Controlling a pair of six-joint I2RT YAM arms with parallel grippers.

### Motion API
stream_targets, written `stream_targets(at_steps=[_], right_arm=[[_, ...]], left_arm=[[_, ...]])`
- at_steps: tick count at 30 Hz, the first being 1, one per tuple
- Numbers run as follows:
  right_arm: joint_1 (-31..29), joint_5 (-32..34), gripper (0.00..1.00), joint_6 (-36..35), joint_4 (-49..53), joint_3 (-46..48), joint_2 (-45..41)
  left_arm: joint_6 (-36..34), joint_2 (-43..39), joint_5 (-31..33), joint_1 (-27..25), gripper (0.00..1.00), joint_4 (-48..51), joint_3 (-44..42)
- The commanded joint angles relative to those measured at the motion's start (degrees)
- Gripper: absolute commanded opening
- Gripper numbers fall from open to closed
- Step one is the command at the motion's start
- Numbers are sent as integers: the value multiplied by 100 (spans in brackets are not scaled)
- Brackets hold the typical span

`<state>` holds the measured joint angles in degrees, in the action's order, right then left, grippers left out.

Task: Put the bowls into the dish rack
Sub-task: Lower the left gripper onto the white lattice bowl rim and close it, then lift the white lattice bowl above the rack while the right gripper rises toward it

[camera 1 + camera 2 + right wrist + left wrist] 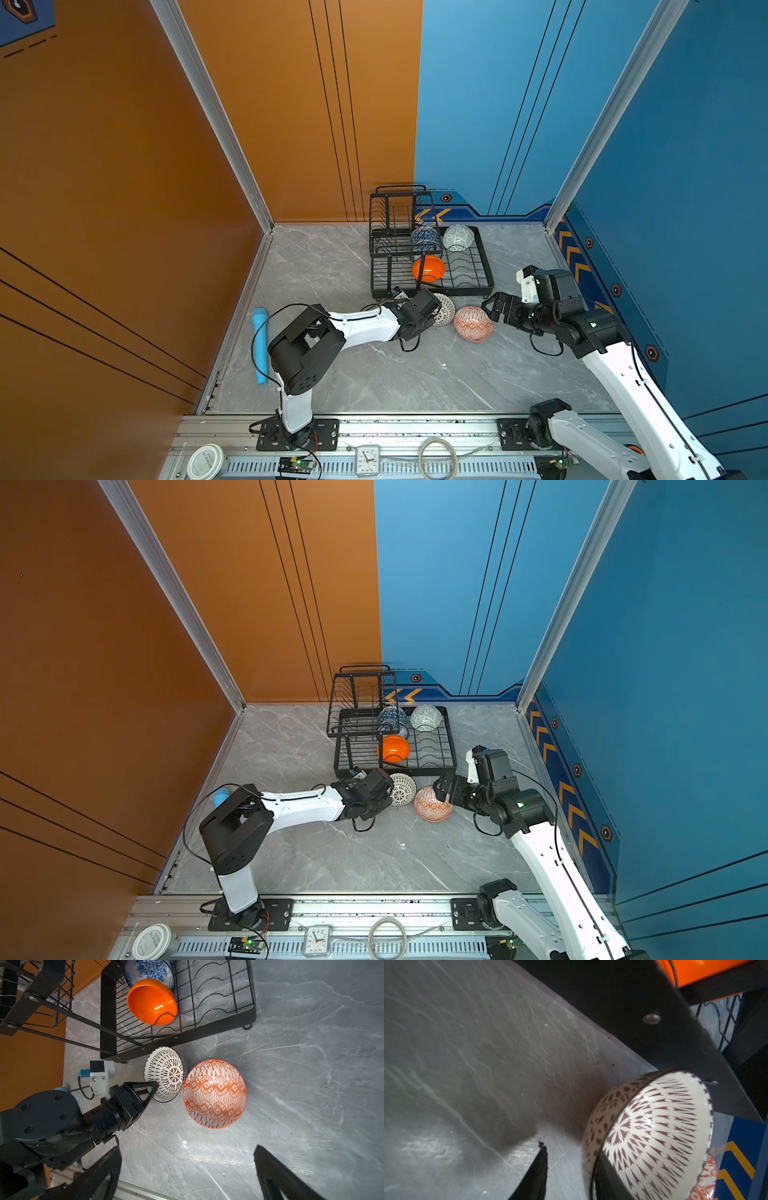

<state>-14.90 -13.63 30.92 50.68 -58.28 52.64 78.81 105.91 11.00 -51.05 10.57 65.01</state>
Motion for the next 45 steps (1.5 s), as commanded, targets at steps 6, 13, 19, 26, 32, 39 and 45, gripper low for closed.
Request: stream_targets(at_steps=[6, 13, 19, 26, 32, 39, 45], right_arm=[[134, 146, 100, 13, 248, -3, -169], [260, 66, 100, 129, 256, -106, -18], [442, -143, 100, 298, 242, -252, 120], [647, -328, 100, 480, 223, -492, 437], [928, -504, 100, 906, 237, -926, 569], [1266, -873, 100, 1609, 240, -1710, 884], [1488, -935, 100, 1900, 257, -2567, 1213]], left_arm=[[-173, 184, -118, 73, 23, 204, 256], [-243, 59, -84, 18, 8, 191, 242], [-241, -278, 97, -36, 0, 191, 58], [-399, -841, 419, -110, 0, 253, -149], [-1072, -1318, 787, -255, 0, 253, 161], [-1824, -1325, 725, -433, 0, -79, 964], [-2298, -1084, 631, -554, 0, -398, 1795]])
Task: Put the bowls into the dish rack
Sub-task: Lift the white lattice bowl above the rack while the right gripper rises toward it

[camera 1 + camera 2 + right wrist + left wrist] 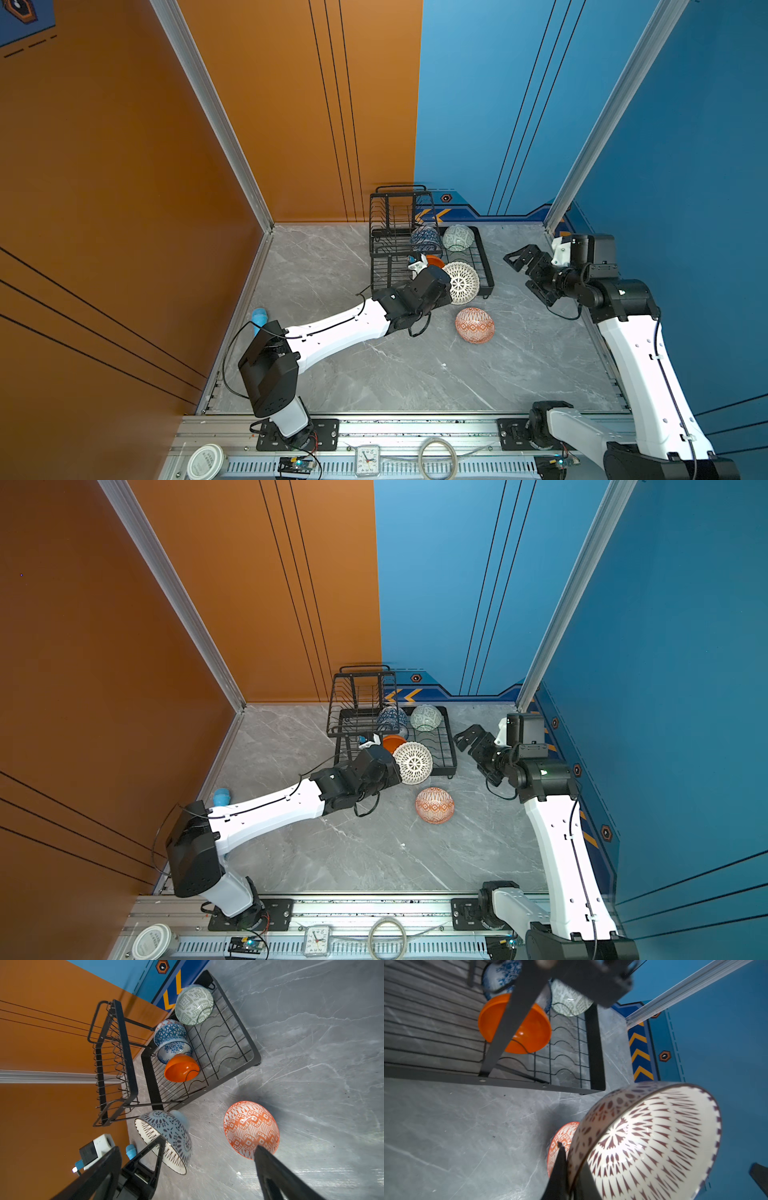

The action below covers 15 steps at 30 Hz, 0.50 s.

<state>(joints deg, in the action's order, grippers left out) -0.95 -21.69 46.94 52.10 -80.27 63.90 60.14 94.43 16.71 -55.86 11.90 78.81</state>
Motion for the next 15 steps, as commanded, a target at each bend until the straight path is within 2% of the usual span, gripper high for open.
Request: stream_targets(at_steps=[1, 9, 15], right_arm=[[124, -154, 100, 366, 116, -492, 149], [262, -339, 100, 887, -94, -1479, 693], [167, -537, 100, 1331, -673, -1949, 976]], left_arm=[[-519, 75, 93, -71, 0, -595, 506], [-1681, 135, 629, 98, 0, -1029, 1434], [-2433, 40, 1171, 478, 0, -1284, 1621]])
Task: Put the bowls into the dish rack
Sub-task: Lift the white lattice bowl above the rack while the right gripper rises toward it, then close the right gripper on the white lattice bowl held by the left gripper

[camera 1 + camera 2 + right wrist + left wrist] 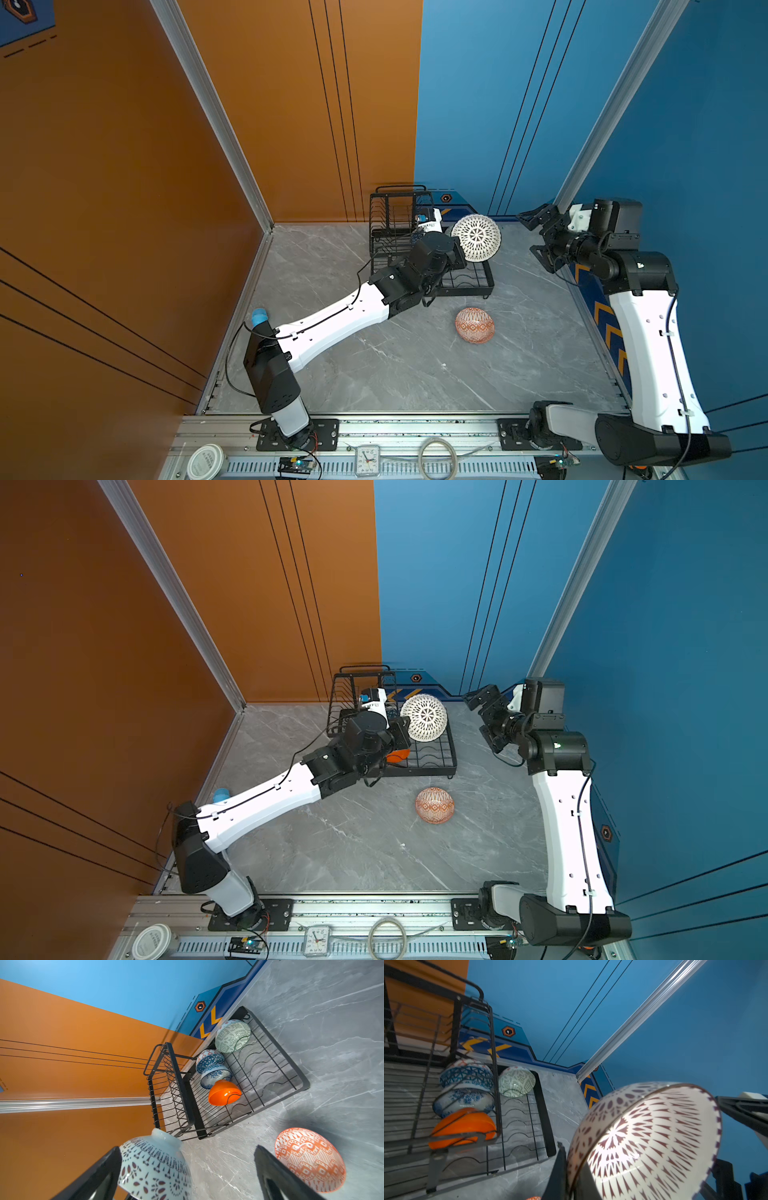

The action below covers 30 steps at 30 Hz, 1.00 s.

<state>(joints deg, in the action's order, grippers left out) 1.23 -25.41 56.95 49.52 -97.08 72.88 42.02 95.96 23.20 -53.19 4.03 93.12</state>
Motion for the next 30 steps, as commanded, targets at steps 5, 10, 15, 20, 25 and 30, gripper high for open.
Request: stream_targets(at_steps=[5, 10, 15, 20, 25, 30], right_arm=[[-378, -140, 100, 493, -862, -549, 241], [-823, -113, 100, 740, -1542, -730, 376], [-1442, 3, 100, 817, -1839, -1206, 820], [-1976, 276, 100, 1369, -2245, -1372, 1236], [-2450, 516, 100, 1788, -2637, -1588, 1734], [-2700, 480, 100, 2062, -2826, -1984, 2291]], left_arm=[[-1626, -199, 1012, 445, 0, -757, 238], [-2505, -315, 1537, 755, 0, -1090, 156], [-3255, -349, 2351, 875, 0, -1451, 94], [-3606, -330, 2882, 872, 0, -1808, 33], [-4006, -281, 3380, 828, 0, -2307, -102], [-4162, -346, 3496, 826, 0, -2538, -322]])
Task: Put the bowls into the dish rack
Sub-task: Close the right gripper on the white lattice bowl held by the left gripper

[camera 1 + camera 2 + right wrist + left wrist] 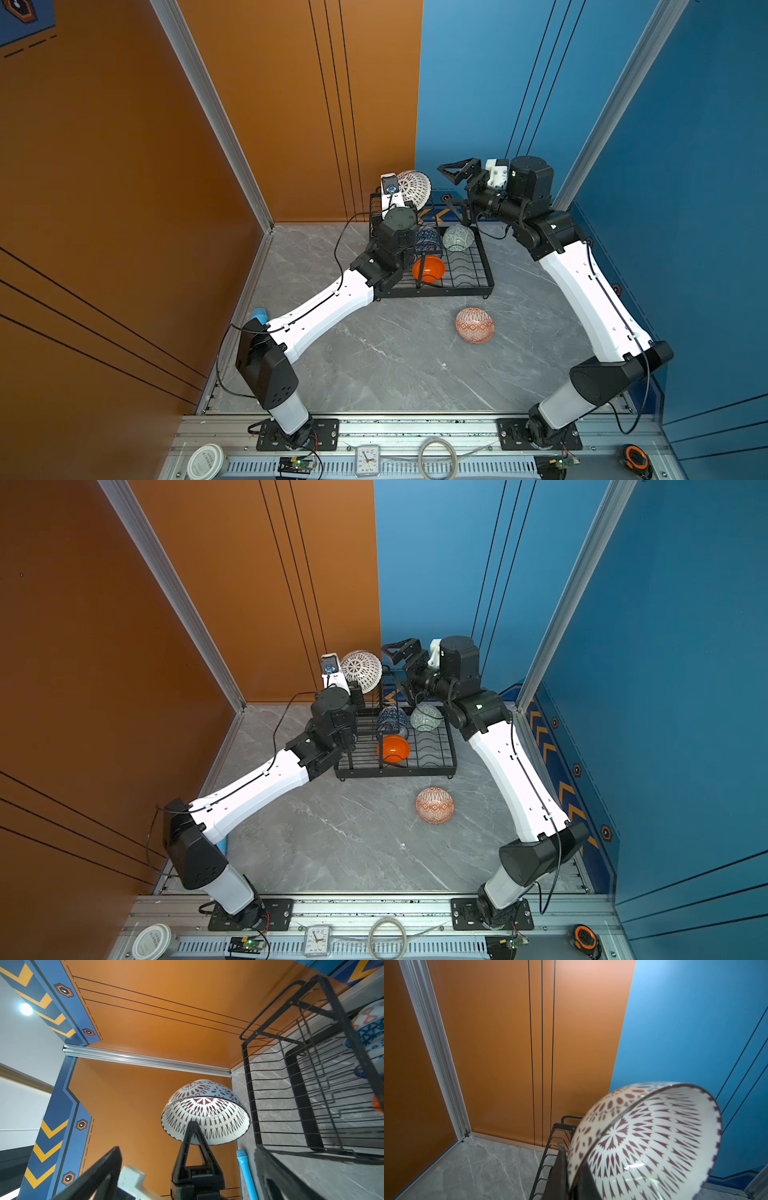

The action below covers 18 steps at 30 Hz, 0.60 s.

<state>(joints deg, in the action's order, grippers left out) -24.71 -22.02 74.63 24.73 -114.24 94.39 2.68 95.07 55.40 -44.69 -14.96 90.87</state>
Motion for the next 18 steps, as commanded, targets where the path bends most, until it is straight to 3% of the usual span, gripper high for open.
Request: stream_targets(at_steps=[1, 7, 18], right_arm=[[-138, 141, 100, 333, -379, -302, 199], [-347, 132, 95, 703, -677, -458, 591], [-438, 232, 68, 980, -824, -644, 956]], left_arm=[[-247, -278, 234, -22, 0, -663, -143], [-254, -389, 156, -40, 0, -710, -397], [-285, -551, -131, -110, 0, -782, -663]])
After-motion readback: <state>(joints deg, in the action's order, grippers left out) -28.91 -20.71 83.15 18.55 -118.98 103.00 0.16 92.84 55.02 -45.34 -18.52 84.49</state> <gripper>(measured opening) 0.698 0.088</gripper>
